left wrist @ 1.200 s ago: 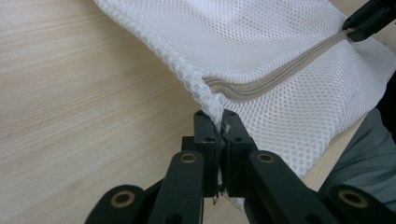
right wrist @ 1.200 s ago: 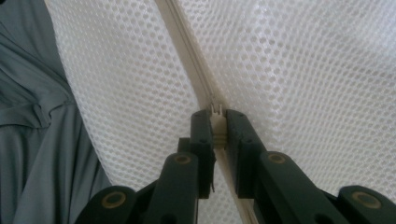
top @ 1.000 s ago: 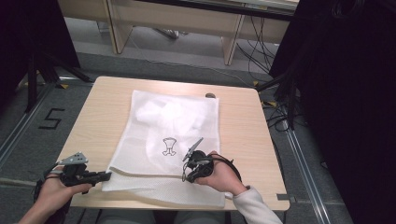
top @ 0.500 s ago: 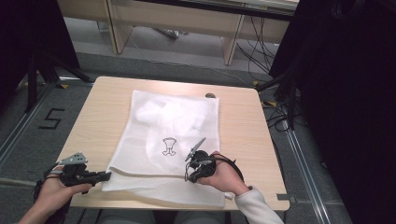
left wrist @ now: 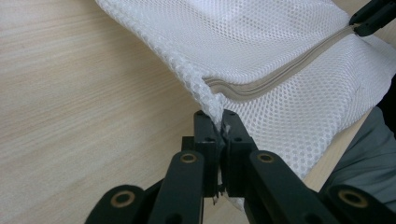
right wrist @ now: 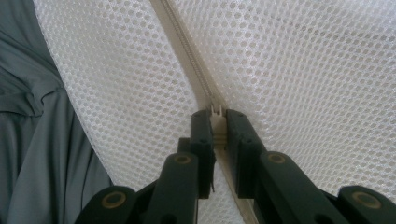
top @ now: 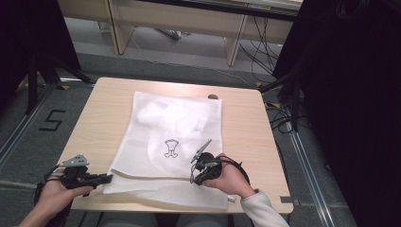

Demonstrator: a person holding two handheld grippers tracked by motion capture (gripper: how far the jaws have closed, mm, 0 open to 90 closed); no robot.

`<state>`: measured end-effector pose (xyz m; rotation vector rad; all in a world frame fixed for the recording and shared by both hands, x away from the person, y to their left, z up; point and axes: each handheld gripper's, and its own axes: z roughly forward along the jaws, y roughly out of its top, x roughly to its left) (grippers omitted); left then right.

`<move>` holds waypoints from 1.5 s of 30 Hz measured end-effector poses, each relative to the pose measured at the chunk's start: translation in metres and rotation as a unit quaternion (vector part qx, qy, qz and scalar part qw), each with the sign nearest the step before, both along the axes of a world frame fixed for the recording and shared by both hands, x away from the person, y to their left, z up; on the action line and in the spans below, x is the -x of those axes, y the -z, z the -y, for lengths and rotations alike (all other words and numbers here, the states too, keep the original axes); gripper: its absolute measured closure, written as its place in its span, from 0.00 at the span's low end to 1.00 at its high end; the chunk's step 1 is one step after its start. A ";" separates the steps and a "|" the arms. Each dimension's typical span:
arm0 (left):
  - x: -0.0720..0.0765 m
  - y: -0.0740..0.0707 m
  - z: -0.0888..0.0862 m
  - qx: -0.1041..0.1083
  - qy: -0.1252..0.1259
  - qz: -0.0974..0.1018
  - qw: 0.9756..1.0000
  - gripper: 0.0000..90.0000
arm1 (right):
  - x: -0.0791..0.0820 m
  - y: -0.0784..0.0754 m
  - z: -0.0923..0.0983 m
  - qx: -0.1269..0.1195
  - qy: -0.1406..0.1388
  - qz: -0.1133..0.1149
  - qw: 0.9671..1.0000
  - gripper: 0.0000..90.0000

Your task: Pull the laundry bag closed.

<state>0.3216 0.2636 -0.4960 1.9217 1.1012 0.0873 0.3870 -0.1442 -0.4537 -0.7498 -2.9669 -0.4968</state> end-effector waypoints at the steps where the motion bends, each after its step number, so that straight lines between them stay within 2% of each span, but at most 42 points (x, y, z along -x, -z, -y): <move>1: 0.000 0.000 0.000 -0.001 -0.001 0.000 1.000 0.96 | 0.000 0.000 0.001 0.000 -0.001 -0.001 1.000 0.92; 3: 0.000 0.000 0.000 -0.001 0.000 0.000 1.000 0.96 | -0.001 0.000 0.003 -0.002 -0.010 0.002 1.000 0.92; 4: 0.000 0.000 0.000 0.000 0.000 0.000 1.000 0.96 | 0.000 -0.001 0.003 -0.008 -0.004 -0.005 1.000 0.92; 9: 0.000 0.000 0.000 -0.001 -0.001 0.000 1.000 0.96 | 0.000 -0.001 0.007 -0.002 -0.003 0.002 1.000 0.92; 13: 0.000 0.000 0.000 -0.002 -0.001 0.000 1.000 0.96 | 0.001 -0.001 0.010 -0.008 -0.001 -0.005 1.000 0.92; 14: 0.000 0.000 0.000 -0.002 -0.001 0.000 1.000 0.96 | 0.001 -0.001 0.011 -0.001 0.003 0.003 1.000 0.91; 16: 0.000 0.000 0.000 -0.002 -0.001 0.000 1.000 0.96 | 0.001 -0.001 0.012 -0.009 0.002 -0.007 1.000 0.91; 19: 0.000 0.000 0.000 -0.001 -0.001 0.000 1.000 0.96 | 0.001 -0.002 0.013 -0.003 0.008 0.002 1.000 0.92; 23: 0.000 0.000 0.000 0.000 -0.002 0.000 1.000 0.96 | 0.001 -0.002 0.015 -0.005 0.003 0.001 1.000 0.92; 25: 0.000 0.000 0.000 0.000 -0.001 0.000 1.000 0.96 | 0.002 -0.003 0.016 -0.009 0.010 -0.003 1.000 0.91; 28: 0.000 0.000 0.000 -0.001 -0.002 0.000 1.000 0.96 | 0.001 -0.002 0.017 -0.006 0.003 0.004 1.000 0.92; 30: 0.000 0.000 0.000 0.000 -0.002 0.001 1.000 0.96 | 0.002 -0.003 0.017 -0.009 0.011 -0.002 1.000 0.91; 40: 0.000 0.000 0.000 -0.001 -0.002 0.001 1.000 0.96 | 0.002 -0.003 0.020 -0.011 0.011 -0.004 1.000 0.92; 43: 0.000 0.000 0.000 -0.002 -0.001 0.001 1.000 0.96 | 0.002 -0.004 0.023 -0.004 0.007 0.004 1.000 0.91; 44: 0.000 0.000 0.000 -0.001 -0.003 0.002 1.000 0.96 | 0.004 -0.004 0.023 -0.011 0.015 -0.003 1.000 0.92; 45: 0.000 0.000 0.000 -0.001 -0.003 0.001 1.000 0.96 | 0.003 -0.004 0.024 -0.011 0.012 -0.001 1.000 0.91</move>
